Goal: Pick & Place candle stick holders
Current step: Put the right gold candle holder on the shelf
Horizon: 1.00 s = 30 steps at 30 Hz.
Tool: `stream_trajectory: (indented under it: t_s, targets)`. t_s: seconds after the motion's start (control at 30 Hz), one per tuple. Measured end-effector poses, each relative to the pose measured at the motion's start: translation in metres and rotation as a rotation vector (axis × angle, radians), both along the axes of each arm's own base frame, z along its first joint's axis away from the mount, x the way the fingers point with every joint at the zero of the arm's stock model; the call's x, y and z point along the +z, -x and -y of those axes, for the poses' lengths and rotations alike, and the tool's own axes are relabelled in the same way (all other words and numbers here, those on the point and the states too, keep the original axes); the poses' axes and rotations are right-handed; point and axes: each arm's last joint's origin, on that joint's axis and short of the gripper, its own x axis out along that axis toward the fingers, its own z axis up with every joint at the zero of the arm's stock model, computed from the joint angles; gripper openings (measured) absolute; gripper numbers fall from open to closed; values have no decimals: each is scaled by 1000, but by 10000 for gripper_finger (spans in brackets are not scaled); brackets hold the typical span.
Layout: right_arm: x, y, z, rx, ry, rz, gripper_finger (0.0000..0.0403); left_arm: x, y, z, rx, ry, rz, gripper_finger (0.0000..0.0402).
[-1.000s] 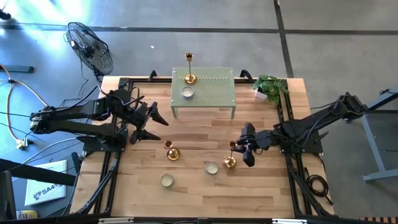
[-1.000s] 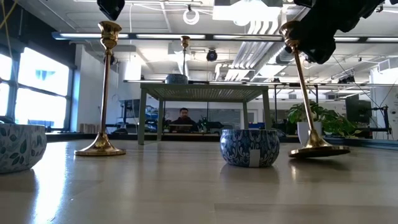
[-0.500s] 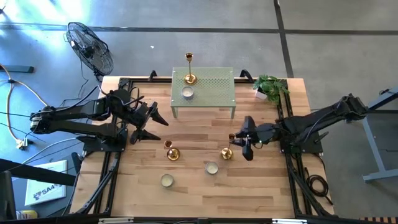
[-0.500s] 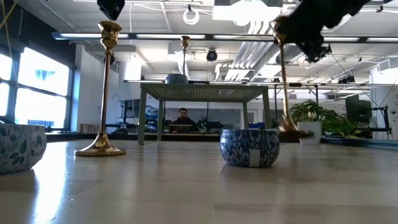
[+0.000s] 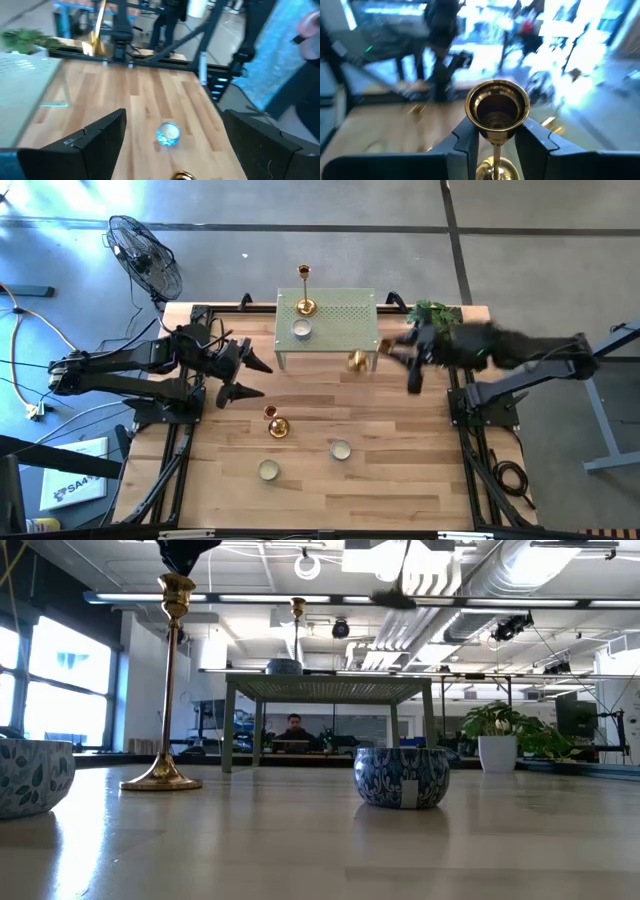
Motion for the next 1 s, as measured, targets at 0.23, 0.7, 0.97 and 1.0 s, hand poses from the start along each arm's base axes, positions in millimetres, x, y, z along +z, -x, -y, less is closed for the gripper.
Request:
stream_trajectory:
  t_s: [0.23, 0.7, 0.97, 1.0]
  targets:
    - [64, 13, 43, -117, 116, 101, 91, -3, 1, 0, 15, 0, -30, 328]
    - [96, -57, 158, -206, 77, -28, 91, 1, 14, -5, 193, -159, -1, 328]
    - [61, -88, 203, -240, -34, -159, 91, 14, 41, -7, 390, -210, 92, 328]
    - [56, -92, 207, -238, -42, -171, 91, 15, 45, -7, 416, -213, 103, 328]
